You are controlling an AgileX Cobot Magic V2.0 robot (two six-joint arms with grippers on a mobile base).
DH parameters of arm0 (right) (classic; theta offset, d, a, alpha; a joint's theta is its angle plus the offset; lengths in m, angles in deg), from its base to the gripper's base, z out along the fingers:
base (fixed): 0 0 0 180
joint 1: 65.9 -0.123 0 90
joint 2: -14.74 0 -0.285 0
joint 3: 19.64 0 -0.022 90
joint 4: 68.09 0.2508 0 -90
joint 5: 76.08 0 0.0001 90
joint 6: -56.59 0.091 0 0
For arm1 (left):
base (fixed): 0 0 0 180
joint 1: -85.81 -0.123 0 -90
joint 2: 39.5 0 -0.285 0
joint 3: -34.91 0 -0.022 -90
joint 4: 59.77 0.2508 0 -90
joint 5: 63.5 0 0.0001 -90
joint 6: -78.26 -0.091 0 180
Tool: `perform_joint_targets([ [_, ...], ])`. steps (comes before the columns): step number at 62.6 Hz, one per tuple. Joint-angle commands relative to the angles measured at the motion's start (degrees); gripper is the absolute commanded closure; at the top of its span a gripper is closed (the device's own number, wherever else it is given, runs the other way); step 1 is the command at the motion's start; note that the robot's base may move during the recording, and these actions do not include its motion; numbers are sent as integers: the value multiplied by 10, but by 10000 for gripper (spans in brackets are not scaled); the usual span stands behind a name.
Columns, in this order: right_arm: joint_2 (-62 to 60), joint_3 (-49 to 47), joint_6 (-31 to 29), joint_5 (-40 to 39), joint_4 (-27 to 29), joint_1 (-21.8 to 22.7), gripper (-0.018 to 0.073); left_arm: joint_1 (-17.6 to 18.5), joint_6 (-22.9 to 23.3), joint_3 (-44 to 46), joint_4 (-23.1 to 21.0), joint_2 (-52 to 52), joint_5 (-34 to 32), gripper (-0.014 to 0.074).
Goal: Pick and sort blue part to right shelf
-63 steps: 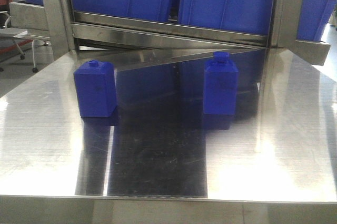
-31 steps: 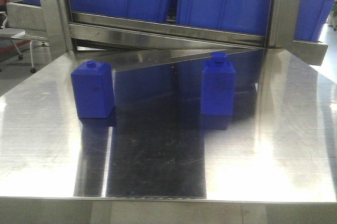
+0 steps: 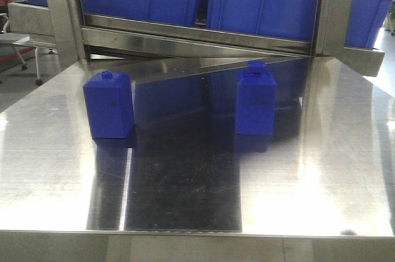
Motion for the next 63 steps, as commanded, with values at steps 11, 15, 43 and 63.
perform_joint_targets([
  [11,100,-125,142,115,-41,-58,-37,0,6,-13,0,12,-46,473],
  [15,132,-162,142,152,-45,-77,-37,0,6,-13,0,12,-46,473],
  [43,371,-468,142,382,-30,-169,-37,0,6,-13,0,12,-46,473],
  [63,477,-604,142,431,-11,-173,-37,0,6,-13,0,12,-46,473],
])
